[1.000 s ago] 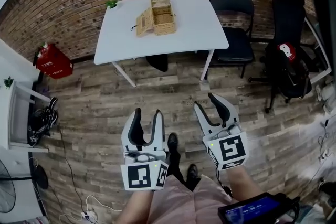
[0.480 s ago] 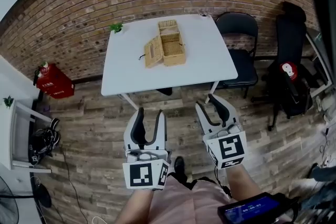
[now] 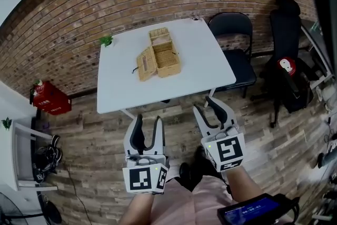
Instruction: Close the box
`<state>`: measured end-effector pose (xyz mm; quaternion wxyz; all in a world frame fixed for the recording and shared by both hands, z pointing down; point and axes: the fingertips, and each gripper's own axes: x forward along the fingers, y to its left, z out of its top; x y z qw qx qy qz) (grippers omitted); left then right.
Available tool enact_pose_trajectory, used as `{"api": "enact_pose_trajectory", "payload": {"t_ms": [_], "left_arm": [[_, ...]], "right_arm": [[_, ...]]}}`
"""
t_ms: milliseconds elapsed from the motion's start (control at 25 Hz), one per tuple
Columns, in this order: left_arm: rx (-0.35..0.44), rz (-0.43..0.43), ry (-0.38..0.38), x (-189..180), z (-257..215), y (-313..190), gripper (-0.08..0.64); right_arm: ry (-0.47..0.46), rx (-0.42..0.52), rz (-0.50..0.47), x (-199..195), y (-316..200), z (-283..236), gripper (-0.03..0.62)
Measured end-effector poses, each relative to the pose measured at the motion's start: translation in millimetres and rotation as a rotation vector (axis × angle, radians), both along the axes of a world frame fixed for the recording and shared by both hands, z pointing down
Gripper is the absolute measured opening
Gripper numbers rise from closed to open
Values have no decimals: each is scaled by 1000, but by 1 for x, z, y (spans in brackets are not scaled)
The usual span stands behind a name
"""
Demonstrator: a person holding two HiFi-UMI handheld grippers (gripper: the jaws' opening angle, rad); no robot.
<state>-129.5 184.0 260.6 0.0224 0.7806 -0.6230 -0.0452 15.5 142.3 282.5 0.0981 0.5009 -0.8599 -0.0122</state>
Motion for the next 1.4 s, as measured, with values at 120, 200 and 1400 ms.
{"api": "enact_pose_trajectory", "payload": {"t_ms": [120,200,1400], "left_arm": [[-22,21,-10,6,9,-15,207],[-38,30,-15,9,16,-27,207],[-31,-134,-64,11,-1,-264,207]], "right_arm": [[-8,-18,19,6,-14,7,158],[-15,-22,25,10,-26,13,158],[-75,-39,-158,9,-294,8,147]]}}
